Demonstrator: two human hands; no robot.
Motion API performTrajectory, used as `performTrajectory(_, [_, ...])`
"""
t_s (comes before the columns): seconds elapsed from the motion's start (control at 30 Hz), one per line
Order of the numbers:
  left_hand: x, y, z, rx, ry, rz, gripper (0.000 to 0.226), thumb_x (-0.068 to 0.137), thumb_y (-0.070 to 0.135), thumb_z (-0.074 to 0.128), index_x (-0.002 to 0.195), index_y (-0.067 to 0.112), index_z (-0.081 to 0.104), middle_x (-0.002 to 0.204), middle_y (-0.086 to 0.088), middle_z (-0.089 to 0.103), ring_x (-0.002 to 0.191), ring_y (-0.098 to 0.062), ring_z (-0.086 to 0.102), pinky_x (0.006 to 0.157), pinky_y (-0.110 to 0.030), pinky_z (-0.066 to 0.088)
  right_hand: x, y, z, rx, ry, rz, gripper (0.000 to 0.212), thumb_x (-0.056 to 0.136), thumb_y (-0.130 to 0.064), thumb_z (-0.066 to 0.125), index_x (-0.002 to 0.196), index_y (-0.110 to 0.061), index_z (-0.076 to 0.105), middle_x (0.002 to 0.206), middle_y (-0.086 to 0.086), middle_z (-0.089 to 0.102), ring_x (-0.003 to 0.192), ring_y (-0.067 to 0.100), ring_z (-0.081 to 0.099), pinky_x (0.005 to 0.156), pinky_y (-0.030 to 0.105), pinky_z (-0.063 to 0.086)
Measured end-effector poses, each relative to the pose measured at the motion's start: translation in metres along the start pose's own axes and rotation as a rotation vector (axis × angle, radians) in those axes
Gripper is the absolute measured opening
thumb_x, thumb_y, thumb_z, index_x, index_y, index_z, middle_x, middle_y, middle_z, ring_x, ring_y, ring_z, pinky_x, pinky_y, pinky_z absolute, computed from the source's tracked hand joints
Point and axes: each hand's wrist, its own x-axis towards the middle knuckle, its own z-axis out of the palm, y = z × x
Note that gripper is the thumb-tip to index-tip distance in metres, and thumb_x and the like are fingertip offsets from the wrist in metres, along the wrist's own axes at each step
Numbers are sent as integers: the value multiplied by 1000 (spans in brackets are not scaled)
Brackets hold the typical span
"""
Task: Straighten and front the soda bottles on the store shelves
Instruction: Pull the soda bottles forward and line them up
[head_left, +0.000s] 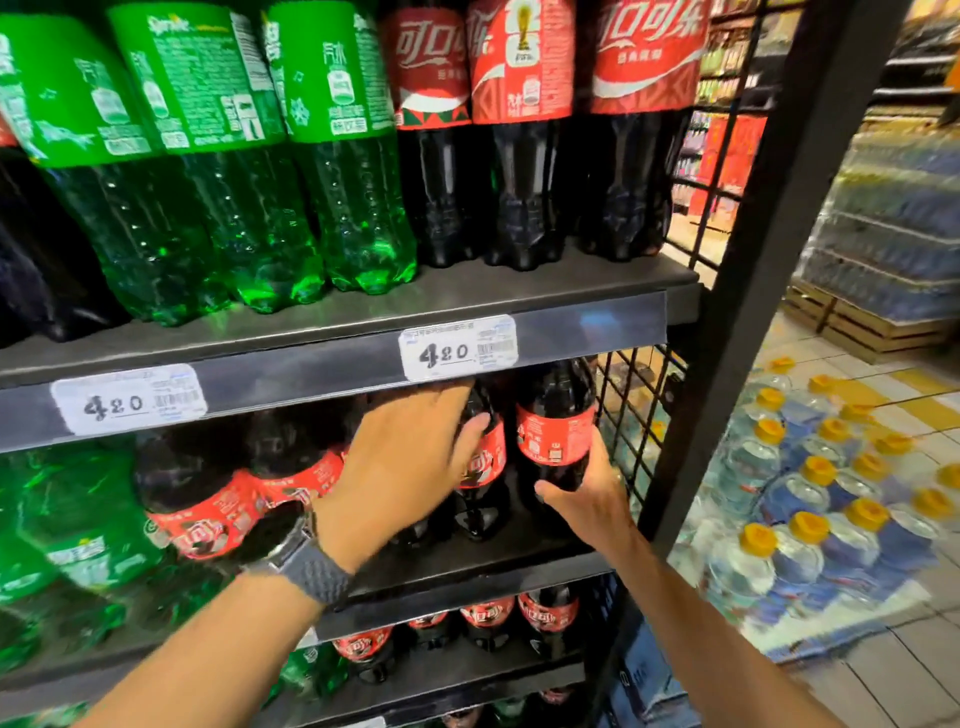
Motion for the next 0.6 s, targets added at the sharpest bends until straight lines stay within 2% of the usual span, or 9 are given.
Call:
performTrajectory(0.1, [33, 29, 13, -153, -121, -114, 19, 95, 38, 48, 98, 20, 50, 94, -10, 67, 83, -34, 64, 60, -33, 42, -1, 3, 6, -6, 58, -15, 78, 60, -18, 78, 129, -29, 43, 110, -14, 58, 100, -1, 54, 85, 5, 38])
performTrajectory(0.17, [55, 43, 21, -250, -345, -226, 25, 98, 38, 39, 96, 16, 52, 108, -16, 64, 100, -35, 60, 70, -32, 36, -2, 6, 6, -5, 82, -38, 83, 62, -18, 80, 136, -18, 42, 117, -6, 58, 108, 6, 53, 94, 16, 41])
performTrajectory(0.27, [83, 61, 20, -415, -617, -330, 39, 102, 34, 34, 122, 7, 54, 133, -18, 54, 118, -29, 51, 71, -23, 25, -5, 12, 6, -22, 92, -27, 87, 63, -26, 83, 138, -15, 41, 125, -1, 56, 117, 13, 52, 98, 25, 42])
performTrajectory(0.3, [88, 65, 20, -445, -683, -336, 42, 103, 33, 32, 128, 6, 52, 138, -17, 51, 122, -28, 49, 74, -22, 26, -6, 12, 7, -49, 120, -3, 88, 61, -32, 84, 136, -15, 43, 123, 0, 55, 116, 15, 52, 96, 26, 43])
performTrajectory(0.33, [91, 69, 22, -469, -728, -343, 44, 104, 35, 31, 133, 8, 50, 141, -16, 49, 125, -27, 48, 83, -23, 29, -6, 13, 8, -93, 155, 20, 89, 57, -41, 85, 133, -15, 45, 120, 1, 54, 113, 18, 52, 93, 30, 44])
performTrajectory(0.4, [91, 70, 24, -494, -722, -366, 52, 101, 48, 31, 140, 16, 46, 145, -10, 45, 130, -25, 44, 101, -29, 29, -7, 13, 9, -193, 191, 28, 97, 50, -55, 83, 130, -13, 46, 114, 5, 48, 109, 24, 48, 90, 38, 45])
performTrajectory(0.47, [91, 73, 25, -672, -644, -447, 61, 95, 59, 38, 144, 23, 41, 147, -6, 44, 131, -26, 43, 108, -31, 26, -9, 16, 7, -236, 163, -24, 98, 50, -57, 82, 129, -12, 47, 113, 6, 45, 110, 25, 45, 92, 41, 43])
performTrajectory(0.53, [92, 75, 28, -829, -560, -478, 58, 95, 48, 49, 145, 21, 39, 147, -5, 43, 130, -27, 45, 109, -30, 29, -9, 24, 2, -266, 107, -99, 93, 55, -44, 85, 131, -6, 46, 120, 12, 47, 117, 28, 44, 97, 44, 41])
performTrajectory(0.6, [96, 74, 28, -904, -557, -513, 50, 97, 30, 54, 142, 12, 43, 146, -8, 44, 130, -25, 44, 104, -27, 33, -8, 30, -3, -226, 39, -118, 94, 61, -30, 86, 137, 1, 39, 132, 16, 46, 128, 29, 41, 105, 43, 36])
